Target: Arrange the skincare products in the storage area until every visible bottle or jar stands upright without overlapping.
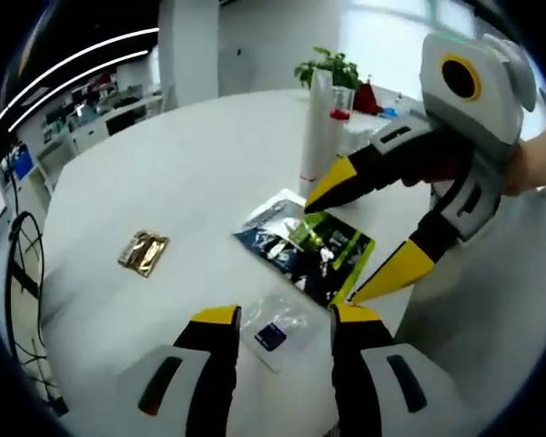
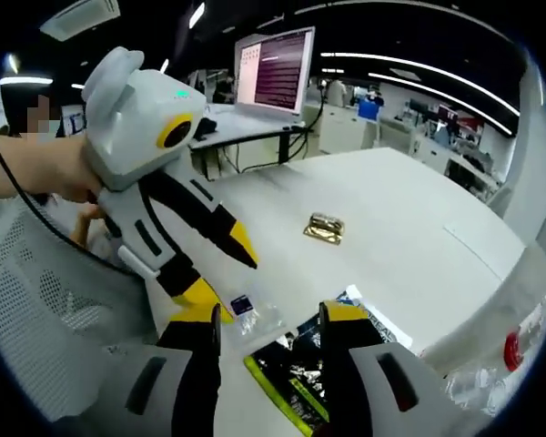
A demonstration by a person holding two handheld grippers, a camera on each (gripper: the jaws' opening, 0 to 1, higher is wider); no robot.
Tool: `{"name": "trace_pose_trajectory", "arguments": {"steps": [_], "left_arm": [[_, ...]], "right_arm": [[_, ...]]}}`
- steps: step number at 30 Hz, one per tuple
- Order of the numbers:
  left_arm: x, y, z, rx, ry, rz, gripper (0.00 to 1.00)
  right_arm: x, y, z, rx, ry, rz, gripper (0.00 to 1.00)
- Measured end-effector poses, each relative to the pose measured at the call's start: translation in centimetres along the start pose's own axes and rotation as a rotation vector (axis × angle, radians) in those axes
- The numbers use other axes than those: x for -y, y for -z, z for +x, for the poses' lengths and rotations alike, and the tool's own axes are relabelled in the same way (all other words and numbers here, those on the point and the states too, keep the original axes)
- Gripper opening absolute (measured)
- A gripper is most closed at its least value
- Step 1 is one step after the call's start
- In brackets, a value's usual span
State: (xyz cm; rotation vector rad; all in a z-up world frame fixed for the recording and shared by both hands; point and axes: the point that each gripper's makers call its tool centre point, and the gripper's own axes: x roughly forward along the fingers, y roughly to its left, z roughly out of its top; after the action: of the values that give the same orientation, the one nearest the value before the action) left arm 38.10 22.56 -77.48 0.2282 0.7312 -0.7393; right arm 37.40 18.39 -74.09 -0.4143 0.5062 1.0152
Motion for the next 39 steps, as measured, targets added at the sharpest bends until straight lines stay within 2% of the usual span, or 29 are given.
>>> {"name": "trace_pose_trajectory", "arguments": {"steps": [8, 11, 17, 24, 30, 33, 39], "left_arm": [[0.0, -0.9, -1.4, 0.054, -0.032, -0.069, 0.50], [0.0, -1.4, -2.1, 0.091, -0.052, -0.099, 0.55], [-0.3, -1.5, -3.1, 0.112, -0.076, -0.152, 0.61], [-1.0, -0.8, -4.6, 0.127, -0.103, -0.203, 0.65], [-1.6, -0.2, -5.9, 0.130, -0.128, -0.233, 0.69], [-1.9, 0.4, -6.6, 0.135, -0.149, -0.266, 0.71], [-2.0, 1.5, -7.2, 0.131, -0.163, -0.294, 0.77]], "right_arm": [[-0.2, -0.2, -3.1, 0.036, 0.025, -0.012, 0.52], [0.6, 0.4, -4.5, 0.039, 0.062, 0.019, 0.55], [2.9, 1.7, -7.9, 0.046, 0.162, 0.086, 0.60], [5.0, 3.5, -11.1, 0.031, 0.252, 0.150, 0.67], [6.5, 5.0, -12.9, 0.008, 0.300, 0.191, 0.74], [7.0, 5.6, -13.4, 0.007, 0.307, 0.243, 0.78], [7.0, 6.7, -13.6, -0.012, 0.294, 0.276, 0.86]]}}
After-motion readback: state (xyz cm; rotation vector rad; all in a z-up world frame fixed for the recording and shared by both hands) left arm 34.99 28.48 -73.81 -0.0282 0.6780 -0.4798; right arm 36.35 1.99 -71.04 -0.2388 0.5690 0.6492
